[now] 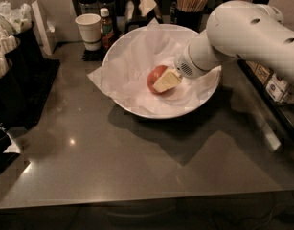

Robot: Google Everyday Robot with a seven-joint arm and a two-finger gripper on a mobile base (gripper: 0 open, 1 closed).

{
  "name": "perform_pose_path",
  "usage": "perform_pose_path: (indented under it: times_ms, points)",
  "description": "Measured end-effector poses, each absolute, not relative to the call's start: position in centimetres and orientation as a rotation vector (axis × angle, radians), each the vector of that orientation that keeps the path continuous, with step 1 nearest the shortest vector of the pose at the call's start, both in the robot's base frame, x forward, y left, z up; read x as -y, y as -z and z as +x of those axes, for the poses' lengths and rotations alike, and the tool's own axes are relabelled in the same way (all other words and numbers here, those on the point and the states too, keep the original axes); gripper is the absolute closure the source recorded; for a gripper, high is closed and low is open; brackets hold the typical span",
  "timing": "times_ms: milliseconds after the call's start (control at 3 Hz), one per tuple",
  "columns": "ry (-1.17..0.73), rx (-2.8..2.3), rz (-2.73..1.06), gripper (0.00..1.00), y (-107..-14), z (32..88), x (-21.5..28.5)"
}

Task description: Pick apple from white bowl

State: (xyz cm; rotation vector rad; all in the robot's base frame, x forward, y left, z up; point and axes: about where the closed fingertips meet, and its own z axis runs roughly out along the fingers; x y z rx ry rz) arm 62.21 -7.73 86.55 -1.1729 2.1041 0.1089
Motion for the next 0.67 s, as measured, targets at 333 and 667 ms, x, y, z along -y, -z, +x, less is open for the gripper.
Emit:
perform_pose_path:
  times_ms: [333,667]
  points:
    - [-0.106,-2.099,-1.156,0.39,-86.82,62.13,7.80]
    - [-0.106,-2.099,-1.155,0.22,-86.83,62.12,7.81]
